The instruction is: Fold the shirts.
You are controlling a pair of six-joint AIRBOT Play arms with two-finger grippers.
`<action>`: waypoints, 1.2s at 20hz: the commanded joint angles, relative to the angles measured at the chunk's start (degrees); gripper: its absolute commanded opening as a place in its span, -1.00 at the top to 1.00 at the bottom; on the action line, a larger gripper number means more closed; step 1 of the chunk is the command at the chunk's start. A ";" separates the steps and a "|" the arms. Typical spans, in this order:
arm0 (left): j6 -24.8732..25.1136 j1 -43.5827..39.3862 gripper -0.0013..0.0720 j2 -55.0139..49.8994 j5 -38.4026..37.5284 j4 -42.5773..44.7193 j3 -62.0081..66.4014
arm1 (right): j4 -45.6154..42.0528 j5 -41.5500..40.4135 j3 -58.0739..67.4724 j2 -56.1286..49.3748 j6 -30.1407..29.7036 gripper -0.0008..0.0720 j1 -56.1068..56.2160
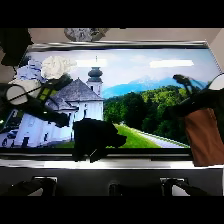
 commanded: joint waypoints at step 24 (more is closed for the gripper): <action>-0.59 -2.05 0.88 7.43 28.30 -17.07 -39.17 | 23.45 -29.44 -20.28 -14.56 2.43 -0.74 34.25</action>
